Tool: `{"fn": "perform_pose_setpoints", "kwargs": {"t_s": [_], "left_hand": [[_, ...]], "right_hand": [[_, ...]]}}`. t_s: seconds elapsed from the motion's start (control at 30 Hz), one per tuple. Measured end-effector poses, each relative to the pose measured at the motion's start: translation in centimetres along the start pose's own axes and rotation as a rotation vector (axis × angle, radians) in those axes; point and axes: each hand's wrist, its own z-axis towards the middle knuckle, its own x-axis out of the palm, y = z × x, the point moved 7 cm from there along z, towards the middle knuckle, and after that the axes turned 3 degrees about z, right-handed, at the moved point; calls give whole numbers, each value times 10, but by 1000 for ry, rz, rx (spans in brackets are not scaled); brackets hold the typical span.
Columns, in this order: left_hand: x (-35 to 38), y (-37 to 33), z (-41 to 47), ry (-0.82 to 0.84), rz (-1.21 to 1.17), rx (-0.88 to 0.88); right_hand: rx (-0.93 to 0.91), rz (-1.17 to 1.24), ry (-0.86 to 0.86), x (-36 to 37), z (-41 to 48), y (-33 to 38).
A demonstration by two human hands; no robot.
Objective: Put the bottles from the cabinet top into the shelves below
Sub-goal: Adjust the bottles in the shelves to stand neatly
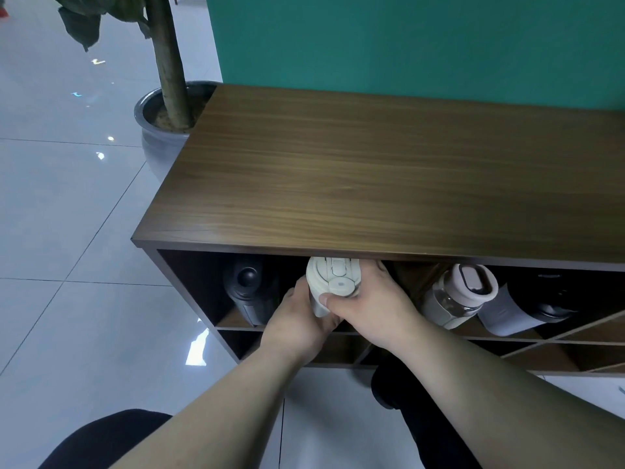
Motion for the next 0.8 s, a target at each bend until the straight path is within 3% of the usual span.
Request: {"fn": "perform_pose_setpoints", "kwargs": {"t_s": [0.5, 0.6, 0.8], "left_hand": [[-2, -2, -4, 3, 26, -45], [6, 9, 3, 70, 61, -79], [14, -10, -34, 404, 344, 96]], "right_hand": [[37, 2, 56, -2, -2, 1], [18, -55, 44, -9, -10, 10], [-375, -184, 90, -8, -56, 64]]}}
